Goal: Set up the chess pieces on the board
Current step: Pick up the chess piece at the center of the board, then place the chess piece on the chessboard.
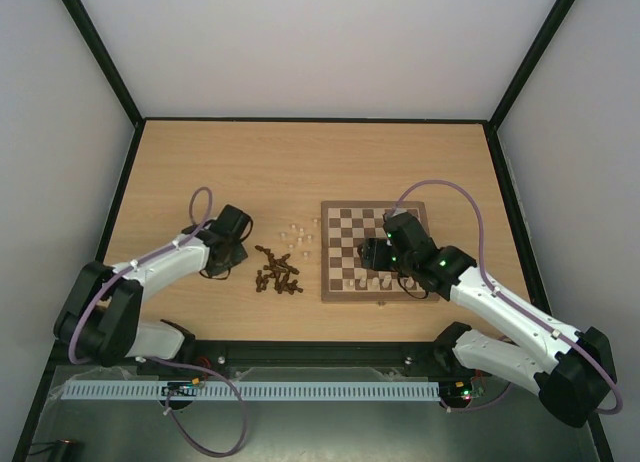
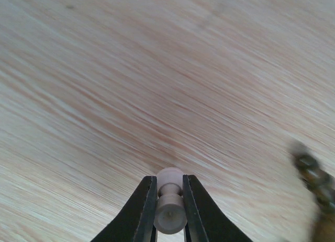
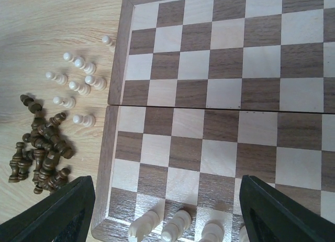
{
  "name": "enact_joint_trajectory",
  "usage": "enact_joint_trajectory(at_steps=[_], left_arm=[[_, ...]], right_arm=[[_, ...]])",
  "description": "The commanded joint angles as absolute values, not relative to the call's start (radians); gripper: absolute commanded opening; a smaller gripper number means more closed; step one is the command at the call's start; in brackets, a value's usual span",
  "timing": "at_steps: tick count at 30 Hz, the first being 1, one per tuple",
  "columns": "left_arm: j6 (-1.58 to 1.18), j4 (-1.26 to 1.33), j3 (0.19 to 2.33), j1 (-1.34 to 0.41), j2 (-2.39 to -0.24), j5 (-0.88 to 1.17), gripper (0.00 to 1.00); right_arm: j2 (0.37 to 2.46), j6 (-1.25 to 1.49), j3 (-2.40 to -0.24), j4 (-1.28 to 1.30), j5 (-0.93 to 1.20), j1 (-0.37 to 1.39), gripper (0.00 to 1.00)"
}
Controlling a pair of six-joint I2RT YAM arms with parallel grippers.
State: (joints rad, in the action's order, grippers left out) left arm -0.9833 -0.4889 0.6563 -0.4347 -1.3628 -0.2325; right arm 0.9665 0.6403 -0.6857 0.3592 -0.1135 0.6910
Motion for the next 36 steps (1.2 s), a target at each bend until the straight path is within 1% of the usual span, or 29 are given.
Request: enact_joint_trajectory(at_steps=[1, 7, 11, 14, 21, 36], left_arm=[[-0.916, -0.571, 0.776, -0.542, -1.327, -0.248, 0.03], [-0.803, -0.626, 0.945, -0.77, -1.298, -0.232, 0.05], [-0.782, -0.692, 1.073, -0.893, -1.364, -0.253, 0.05], [-0.777, -0.694, 1.139, -0.971, -1.434, -0.263, 0.05], [-0.767, -0.651, 1.212, -1.054, -1.578, -0.243, 0.05], [-0.76, -0.617, 1.326, -1.183, -1.782, -0.196, 0.06]], right_arm=[[0.952, 0.603, -0.717, 0.396, -0.142, 0.687, 0.77], [0.904, 0.597, -0.772, 0.459, -0.201, 0.687, 0.77], [0.873, 0.604, -0.789, 0.488, -0.215, 0.686, 0.77], [0.852, 0.606, -0.802, 0.511, -0.228, 0.687, 0.77], [0.81, 0.615, -0.843, 0.568, -0.253, 0.687, 0.77], [0.774, 0.616, -0.844, 0.595, -0.259, 0.686, 0.77]])
